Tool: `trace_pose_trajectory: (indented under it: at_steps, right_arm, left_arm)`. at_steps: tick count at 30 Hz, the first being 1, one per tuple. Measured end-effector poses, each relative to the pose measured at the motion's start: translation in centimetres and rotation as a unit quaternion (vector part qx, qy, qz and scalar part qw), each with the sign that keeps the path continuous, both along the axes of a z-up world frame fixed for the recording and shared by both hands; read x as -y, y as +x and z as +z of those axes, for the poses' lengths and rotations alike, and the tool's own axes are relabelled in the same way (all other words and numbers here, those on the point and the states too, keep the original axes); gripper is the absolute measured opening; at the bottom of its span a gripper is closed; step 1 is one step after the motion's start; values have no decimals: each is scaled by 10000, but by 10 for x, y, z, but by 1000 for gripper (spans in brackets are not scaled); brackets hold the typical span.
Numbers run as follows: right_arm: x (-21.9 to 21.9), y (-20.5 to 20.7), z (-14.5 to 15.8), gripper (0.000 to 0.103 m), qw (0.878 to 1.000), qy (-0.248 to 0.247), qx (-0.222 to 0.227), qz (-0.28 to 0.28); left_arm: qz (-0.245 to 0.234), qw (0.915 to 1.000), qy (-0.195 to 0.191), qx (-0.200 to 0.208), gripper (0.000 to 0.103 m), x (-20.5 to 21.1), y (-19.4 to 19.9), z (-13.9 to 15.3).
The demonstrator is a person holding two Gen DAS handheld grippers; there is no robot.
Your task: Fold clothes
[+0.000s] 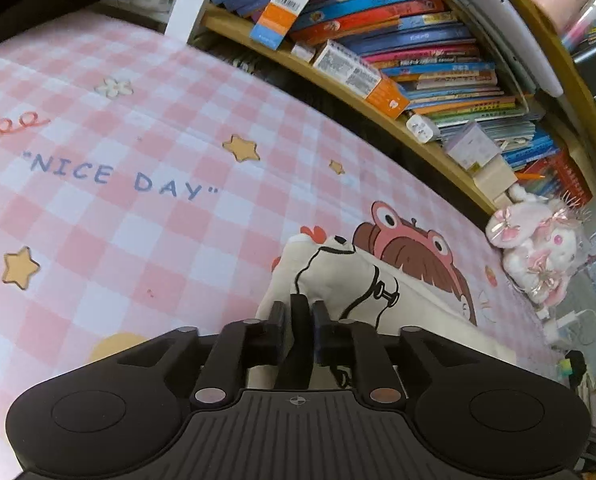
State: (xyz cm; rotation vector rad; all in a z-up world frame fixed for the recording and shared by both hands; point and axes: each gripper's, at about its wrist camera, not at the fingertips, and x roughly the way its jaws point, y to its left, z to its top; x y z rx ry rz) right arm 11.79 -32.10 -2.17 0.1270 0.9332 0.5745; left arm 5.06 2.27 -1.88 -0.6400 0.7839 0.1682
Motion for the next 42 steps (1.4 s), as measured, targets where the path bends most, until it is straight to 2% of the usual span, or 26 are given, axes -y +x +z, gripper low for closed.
trace_pose_trajectory:
  at_steps: [2, 3, 6, 10, 13, 14, 17, 20, 22, 26, 27, 29, 31, 33, 34, 35, 36, 38, 39, 40, 42]
  right_arm:
    - [1, 0, 1, 36, 10000, 2, 1, -20]
    - [1, -1, 2, 36, 10000, 5, 6, -35]
    - [3, -6, 6, 36, 10000, 38, 6, -50]
    - [7, -13, 12, 36, 9998, 166, -100, -40]
    - [8, -19, 16, 36, 9995, 249, -181, 3]
    - [7, -21, 16, 35, 9995, 258, -192, 24]
    - [7, -20, 14, 20, 9994, 223, -262, 42]
    - [10, -18, 12, 10, 9991, 262, -327, -1]
    - [15, -15, 5, 9, 9983, 347, -465, -88]
    - [21, -12, -9, 9, 9955, 596, -722, -162]
    - [20, -12, -8, 9, 9958, 562, -711, -130]
    - [20, -12, -7, 9, 9960, 537, -700, -108]
    - [20, -12, -7, 10, 9960, 540, -701, -96]
    - [21, -13, -6, 10, 9960, 550, -703, -88]
    - [22, -13, -5, 12, 9959, 549, -706, -97]
    - [22, -14, -4, 13, 9959, 548, -710, -107]
    - [22, -15, -4, 15, 9959, 547, -714, -118]
    - [24, -16, -1, 24, 9958, 528, -730, -160]
    - [25, -17, 0, 41, 9953, 538, -774, -211]
    - [27, -17, 1, 49, 9947, 552, -825, -267]
    - [35, -17, -1, 51, 9899, 746, -1131, -410]
  left_arm:
    - [-90, 9999, 145, 23, 52, 4, -5, 7]
    - [-134, 9997, 217, 35, 62, 6, -7, 10]
    - [-262, 9988, 402, 30, 63, 11, -14, 16]
    - [-292, 9986, 449, -25, 62, 19, -23, 12]
    - [-313, 9987, 409, -45, 53, 22, -22, 9]
    - [-311, 9988, 380, -35, 36, 22, -22, 8]
    - [-301, 9991, 290, -5, 12, 22, -22, 6]
    - [1, 9994, -68, 338, 6, 15, -32, 12]
    - [34, 9996, -83, 283, 6, 14, -31, 10]
    - [18, 9998, 145, 95, 8, 18, -25, 5]
    - [12, 9998, 193, 96, 12, 19, -25, 6]
    - [-1, 9995, 289, 96, 12, 20, -25, 9]
    - [1, 9991, 415, 98, 20, 20, -27, 13]
    - [14, 9983, 578, 70, 41, 23, -30, 18]
    - [12, 9985, 549, 60, 49, 22, -30, 17]
    - [10, 9986, 520, 51, 64, 21, -31, 16]
    - [8, 9988, 491, 41, 72, 20, -31, 14]
    - [4, 9991, 433, 22, 74, 18, -32, 12]
    - [3, 9992, 405, 13, 75, 17, -33, 11]
    - [1, 9993, 376, 3, 75, 16, -33, 10]
    - [-3, 9995, 318, -16, 76, 14, -34, 8]
